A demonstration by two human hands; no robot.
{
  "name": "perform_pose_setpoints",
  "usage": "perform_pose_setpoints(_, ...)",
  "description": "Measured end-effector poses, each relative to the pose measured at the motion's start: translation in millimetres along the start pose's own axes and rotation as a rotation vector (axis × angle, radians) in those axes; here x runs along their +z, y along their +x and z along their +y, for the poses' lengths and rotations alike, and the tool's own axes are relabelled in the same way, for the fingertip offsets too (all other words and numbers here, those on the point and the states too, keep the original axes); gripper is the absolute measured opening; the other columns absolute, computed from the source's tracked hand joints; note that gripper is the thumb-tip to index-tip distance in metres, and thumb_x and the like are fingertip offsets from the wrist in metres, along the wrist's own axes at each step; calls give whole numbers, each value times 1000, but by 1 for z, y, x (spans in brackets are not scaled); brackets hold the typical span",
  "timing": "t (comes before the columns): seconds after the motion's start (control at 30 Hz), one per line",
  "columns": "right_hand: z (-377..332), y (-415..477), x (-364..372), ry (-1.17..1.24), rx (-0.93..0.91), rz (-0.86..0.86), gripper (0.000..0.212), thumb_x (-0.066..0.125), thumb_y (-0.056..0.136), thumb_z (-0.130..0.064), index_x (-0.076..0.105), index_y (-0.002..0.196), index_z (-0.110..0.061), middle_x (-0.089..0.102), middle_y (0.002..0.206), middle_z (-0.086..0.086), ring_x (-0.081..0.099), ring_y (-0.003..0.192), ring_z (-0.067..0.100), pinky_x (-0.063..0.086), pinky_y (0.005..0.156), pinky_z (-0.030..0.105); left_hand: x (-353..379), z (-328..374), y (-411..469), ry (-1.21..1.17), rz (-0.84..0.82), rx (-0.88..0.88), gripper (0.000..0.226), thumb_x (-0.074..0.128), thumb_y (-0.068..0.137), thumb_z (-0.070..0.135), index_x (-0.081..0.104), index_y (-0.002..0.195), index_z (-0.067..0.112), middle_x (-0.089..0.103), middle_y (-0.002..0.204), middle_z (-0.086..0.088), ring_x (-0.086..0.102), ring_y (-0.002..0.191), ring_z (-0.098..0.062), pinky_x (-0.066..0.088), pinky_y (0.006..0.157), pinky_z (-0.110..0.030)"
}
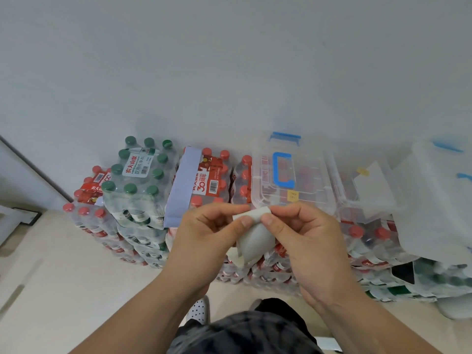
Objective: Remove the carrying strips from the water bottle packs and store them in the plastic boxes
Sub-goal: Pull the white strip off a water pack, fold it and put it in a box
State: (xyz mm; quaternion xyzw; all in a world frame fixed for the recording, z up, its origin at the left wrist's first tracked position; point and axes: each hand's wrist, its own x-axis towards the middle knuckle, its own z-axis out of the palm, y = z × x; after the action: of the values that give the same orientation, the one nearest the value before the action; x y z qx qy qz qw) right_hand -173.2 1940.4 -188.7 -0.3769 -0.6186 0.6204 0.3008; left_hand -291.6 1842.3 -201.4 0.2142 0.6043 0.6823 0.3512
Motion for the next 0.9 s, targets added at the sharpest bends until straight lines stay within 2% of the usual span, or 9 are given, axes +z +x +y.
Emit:
perform_pose_setpoints(0.13, -5, -1, 5, 12, -18, -5, 16, 77, 69, -33, 81, 81, -23, 79, 82, -3, 73, 75, 8, 57, 71, 28, -4, 5, 3, -29, 4, 15, 19, 77, 66, 17, 82, 82, 26, 78, 87, -7, 72, 83, -18, 58, 75, -33)
perform_pose_setpoints(0.27, -5, 4, 6, 34, 34, -40, 4, 78, 81, -12, 76, 81, -10, 78, 80, 5, 71, 72, 15, 58, 69, 32, -4, 4, 2, -29, 63, 80, 21, 79, 63, 14, 81, 83, 22, 77, 89, -9, 71, 87, -24, 60, 79, -35)
perform_pose_setpoints(0.33, -4, 6, 6, 50, 45, -56, 5, 77, 82, -7, 72, 80, -8, 78, 80, 7, 71, 73, 18, 58, 70, 35, -4, 3, 2, -22, 74, 121, 21, 78, 64, 11, 81, 82, 22, 77, 90, -7, 71, 86, -24, 59, 79, -35)
perform_pose_setpoints(0.43, -8, 7, 5, 90, 38, -80, 9, 79, 74, -17, 71, 75, -13, 75, 72, 3, 69, 66, 11, 56, 63, 25, -4, 3, 5, -1, 51, 144, 26, 79, 69, -1, 80, 79, 23, 76, 91, -4, 70, 87, -25, 58, 81, -41)
perform_pose_setpoints(0.53, -9, 9, 3, 62, 42, -90, 8, 76, 72, -28, 71, 70, -22, 71, 65, 1, 62, 56, 8, 49, 54, 17, -2, 2, 6, 11, 47, 143, 39, 76, 72, -12, 81, 78, 26, 76, 88, -1, 70, 84, -19, 56, 78, -36)
perform_pose_setpoints(0.67, -5, 12, 0, 41, 14, -67, 11, 77, 82, -12, 71, 73, -16, 74, 68, 4, 64, 59, 10, 52, 56, 20, 1, 1, 7, -12, 32, 99, 39, 75, 72, -14, 80, 81, 23, 77, 85, -4, 71, 81, -17, 57, 74, -30)
perform_pose_setpoints(0.73, -4, 11, -2, 41, -5, -33, 8, 77, 81, -7, 73, 76, -11, 75, 70, 4, 67, 61, 9, 53, 57, 19, 2, 2, 7, -52, -3, 65, 32, 78, 70, -6, 78, 88, 20, 76, 87, -8, 71, 80, -16, 56, 70, -25)
perform_pose_setpoints(0.8, -3, 9, -4, 23, -25, -6, 6, 78, 78, -12, 75, 74, -14, 76, 72, 4, 68, 62, 10, 55, 58, 22, 3, 2, 7, -55, -31, 38, 26, 78, 68, 12, 79, 92, 20, 73, 88, -18, 68, 77, -16, 53, 65, -21)
perform_pose_setpoints(0.9, -2, 7, -4, -27, -35, 8, 6, 78, 70, -28, 77, 71, -22, 76, 72, 3, 67, 63, 12, 55, 58, 28, 3, -1, 9, 32, -21, 29, 26, 76, 69, 31, 79, 94, 26, 60, 92, -37, 53, 74, -25, 45, 62, -30)
